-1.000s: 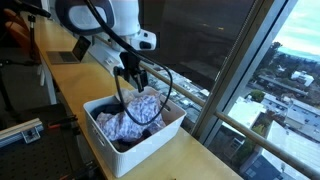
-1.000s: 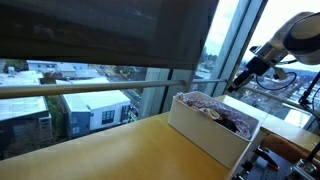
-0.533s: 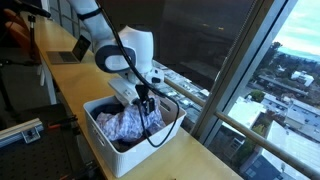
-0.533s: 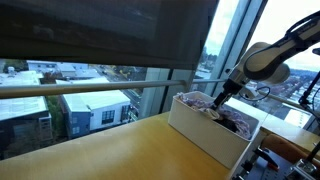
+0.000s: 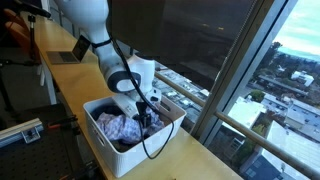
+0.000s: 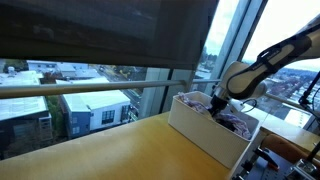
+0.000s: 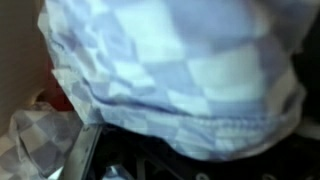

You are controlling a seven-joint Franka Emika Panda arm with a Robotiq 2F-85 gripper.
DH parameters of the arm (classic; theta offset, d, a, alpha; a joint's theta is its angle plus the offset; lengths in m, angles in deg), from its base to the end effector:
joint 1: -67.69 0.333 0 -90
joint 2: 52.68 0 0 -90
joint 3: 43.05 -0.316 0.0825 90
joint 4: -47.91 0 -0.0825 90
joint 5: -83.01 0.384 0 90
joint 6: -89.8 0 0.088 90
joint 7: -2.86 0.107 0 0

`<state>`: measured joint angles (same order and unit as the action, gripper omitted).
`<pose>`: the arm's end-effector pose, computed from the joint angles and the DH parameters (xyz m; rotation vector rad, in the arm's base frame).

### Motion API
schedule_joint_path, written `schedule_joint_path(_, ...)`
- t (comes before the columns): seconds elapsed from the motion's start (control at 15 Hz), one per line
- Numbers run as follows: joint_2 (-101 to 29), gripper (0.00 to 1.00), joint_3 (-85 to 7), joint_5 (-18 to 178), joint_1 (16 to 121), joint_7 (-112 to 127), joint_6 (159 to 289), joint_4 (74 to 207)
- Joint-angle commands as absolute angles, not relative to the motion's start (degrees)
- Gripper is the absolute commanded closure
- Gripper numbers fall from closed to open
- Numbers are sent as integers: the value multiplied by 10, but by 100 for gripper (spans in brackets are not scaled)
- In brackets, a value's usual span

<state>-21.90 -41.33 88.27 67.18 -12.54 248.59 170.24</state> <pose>0.5773 -0.0267 0.1594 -3.1219 -0.2360 -0.1599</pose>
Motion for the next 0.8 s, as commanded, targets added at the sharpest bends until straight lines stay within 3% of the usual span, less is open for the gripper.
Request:
schedule_joint_path(0.0,-135,0,-414,850,645,-107,2500,1670)
schedule_joint_path(0.07,-118,0,-408,841,643,-103,2502,1664)
schedule_joint_path(0.13,-104,25,-402,835,641,-96,2505,1659)
schedule_joint_path(0.2,-98,26,-399,831,640,-93,2509,1657)
schedule_joint_path(0.33,-104,39,-398,827,636,-88,2515,1667)
schedule_joint_path(0.73,-194,84,-415,838,622,-94,2501,1729)
